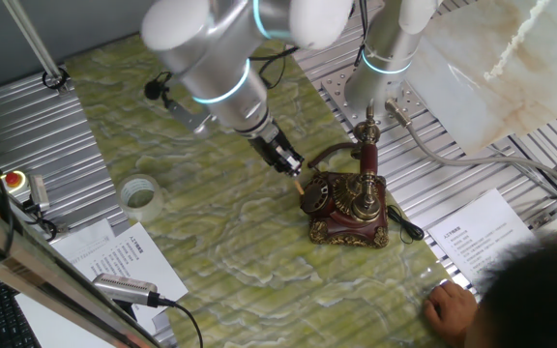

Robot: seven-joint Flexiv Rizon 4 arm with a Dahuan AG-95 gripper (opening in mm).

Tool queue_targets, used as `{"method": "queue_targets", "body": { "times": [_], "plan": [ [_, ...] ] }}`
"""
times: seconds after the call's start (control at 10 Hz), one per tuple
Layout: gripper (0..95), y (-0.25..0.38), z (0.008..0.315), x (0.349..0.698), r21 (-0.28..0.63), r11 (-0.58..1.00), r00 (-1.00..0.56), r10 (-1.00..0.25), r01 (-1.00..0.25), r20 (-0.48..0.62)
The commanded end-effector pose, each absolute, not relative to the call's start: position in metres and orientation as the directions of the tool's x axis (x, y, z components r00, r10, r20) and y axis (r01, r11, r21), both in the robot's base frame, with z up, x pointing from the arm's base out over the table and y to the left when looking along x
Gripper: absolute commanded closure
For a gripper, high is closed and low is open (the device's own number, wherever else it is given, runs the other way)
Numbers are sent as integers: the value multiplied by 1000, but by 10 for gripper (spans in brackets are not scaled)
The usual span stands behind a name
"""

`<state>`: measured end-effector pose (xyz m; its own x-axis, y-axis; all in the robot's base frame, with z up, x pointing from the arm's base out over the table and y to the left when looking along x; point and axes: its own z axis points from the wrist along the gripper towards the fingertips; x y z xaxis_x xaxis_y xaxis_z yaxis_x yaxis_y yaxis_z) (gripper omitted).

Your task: Dial a number on an old rotary phone

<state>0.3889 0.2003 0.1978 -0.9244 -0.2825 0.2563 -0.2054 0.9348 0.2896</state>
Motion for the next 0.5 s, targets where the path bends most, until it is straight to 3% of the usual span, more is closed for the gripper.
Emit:
{"method": "queue_targets", "body": {
  "times": [0.1,0.5],
  "plan": [
    [950,210,198,382,292,928,-896,-320,-231,307],
    [950,210,192,357,286,911,-856,-386,-296,343]
  ]
}}
